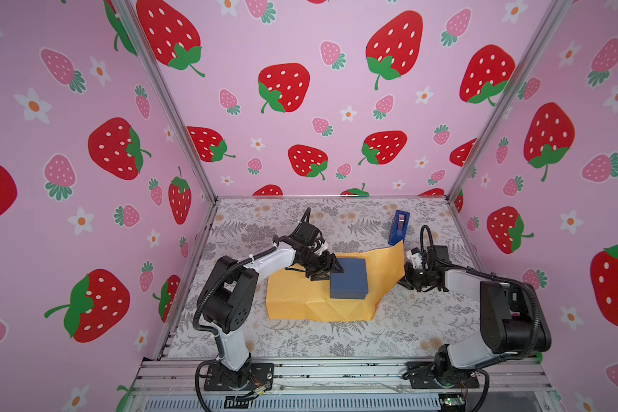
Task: Wrap a gift box in wrapping paper
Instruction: Fold the wrapping paper in the gift box.
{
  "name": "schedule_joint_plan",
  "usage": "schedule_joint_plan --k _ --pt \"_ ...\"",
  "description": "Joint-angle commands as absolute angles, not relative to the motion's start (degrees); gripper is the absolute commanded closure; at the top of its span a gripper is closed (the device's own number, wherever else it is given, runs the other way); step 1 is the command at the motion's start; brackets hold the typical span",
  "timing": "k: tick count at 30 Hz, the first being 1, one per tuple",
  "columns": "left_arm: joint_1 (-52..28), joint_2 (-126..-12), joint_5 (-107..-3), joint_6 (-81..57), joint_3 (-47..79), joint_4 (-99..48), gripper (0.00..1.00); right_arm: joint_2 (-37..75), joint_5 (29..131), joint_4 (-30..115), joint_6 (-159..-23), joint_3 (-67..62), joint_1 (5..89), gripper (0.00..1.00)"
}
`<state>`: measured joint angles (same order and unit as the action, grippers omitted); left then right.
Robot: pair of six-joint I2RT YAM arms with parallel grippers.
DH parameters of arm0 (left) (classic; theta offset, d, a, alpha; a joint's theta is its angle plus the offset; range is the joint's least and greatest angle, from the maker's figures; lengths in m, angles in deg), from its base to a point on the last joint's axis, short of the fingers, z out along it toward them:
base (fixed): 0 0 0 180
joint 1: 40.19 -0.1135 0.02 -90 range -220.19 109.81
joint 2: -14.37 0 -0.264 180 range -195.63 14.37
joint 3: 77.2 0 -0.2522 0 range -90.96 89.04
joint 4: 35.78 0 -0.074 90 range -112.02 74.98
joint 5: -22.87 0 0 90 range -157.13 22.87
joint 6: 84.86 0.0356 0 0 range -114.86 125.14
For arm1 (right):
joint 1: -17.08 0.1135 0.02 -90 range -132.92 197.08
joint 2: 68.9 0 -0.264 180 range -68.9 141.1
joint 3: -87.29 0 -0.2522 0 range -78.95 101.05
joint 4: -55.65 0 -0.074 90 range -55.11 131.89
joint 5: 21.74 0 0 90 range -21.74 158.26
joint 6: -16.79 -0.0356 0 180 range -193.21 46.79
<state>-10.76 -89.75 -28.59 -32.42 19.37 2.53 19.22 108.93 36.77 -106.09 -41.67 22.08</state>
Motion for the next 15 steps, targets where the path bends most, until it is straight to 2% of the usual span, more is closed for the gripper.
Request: schedule_joint_plan --k 1,8,15 --pt "-11.0 -88.0 -31.5 -30.4 17.9 6.9 0.32 19.0 110.6 36.9 -105.1 -40.9 22.9 0.73" --pt "-10.2 -84.2 -33.5 -27.3 9.5 13.1 0.33 18.8 114.4 41.5 -106.7 -40.5 27.3 0.72" --pt "-4.3 -90.7 -29.7 -28.4 -3.6 13.8 0.31 17.4 111.8 41.4 -108.6 -38.7 32.2 0.72"
